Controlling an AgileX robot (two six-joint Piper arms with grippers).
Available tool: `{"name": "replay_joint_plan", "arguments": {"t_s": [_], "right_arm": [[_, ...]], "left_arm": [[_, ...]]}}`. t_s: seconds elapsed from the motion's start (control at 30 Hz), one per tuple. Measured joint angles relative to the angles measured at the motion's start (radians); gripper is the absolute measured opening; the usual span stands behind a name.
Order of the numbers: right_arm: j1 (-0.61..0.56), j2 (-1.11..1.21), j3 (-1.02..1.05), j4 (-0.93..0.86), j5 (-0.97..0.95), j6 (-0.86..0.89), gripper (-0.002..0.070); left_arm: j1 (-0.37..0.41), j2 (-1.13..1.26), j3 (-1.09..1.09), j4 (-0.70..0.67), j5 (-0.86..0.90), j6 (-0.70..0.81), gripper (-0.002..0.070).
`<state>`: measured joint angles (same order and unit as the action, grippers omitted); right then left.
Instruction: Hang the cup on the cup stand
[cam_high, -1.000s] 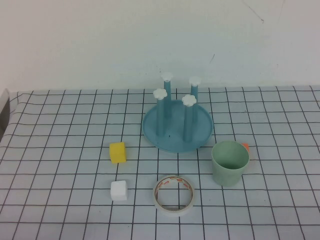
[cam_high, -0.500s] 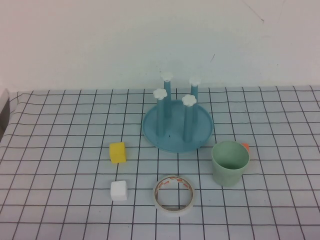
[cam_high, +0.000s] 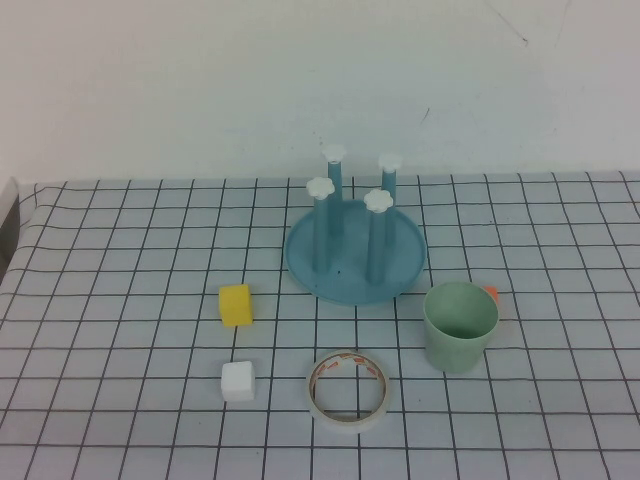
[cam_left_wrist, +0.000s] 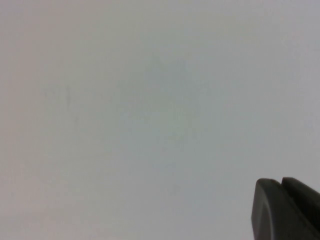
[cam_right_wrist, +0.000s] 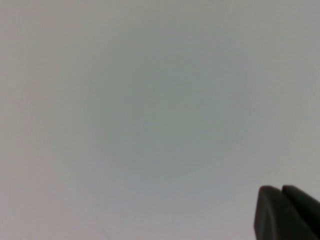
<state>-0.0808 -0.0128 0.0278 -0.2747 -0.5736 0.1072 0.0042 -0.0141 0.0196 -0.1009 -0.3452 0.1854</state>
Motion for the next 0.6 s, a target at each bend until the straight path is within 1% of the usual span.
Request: {"name": "replay_joint_plan", "arguments": {"t_s": [0.07, 0.17, 0.23, 0.3, 0.6], "right_arm": [[0.0, 0.0, 0.0, -0.001, -0.063, 0.036, -0.0001], [0.0, 0.0, 0.0, 0.03, -0.108, 0.202, -0.0001], [0.0, 0.0, 0.0, 0.069, -0.119, 0.313, -0.0001], [0.0, 0.0, 0.0, 0.099, -0.12, 0.367, -0.0001], [0.0, 0.0, 0.0, 0.124, -0.133, 0.41, -0.0001]], "left_arm": [[0.0, 0.0, 0.0, 0.0, -0.072, 0.0, -0.0002], [0.0, 0.0, 0.0, 0.0, -0.162, -0.027, -0.0002], [0.0, 0.0, 0.0, 0.0, -0.19, -0.07, -0.0002], [0.0, 0.0, 0.0, 0.0, -0.198, -0.098, -0.0002], [0.0, 0.0, 0.0, 0.0, -0.161, -0.115, -0.0002]]}}
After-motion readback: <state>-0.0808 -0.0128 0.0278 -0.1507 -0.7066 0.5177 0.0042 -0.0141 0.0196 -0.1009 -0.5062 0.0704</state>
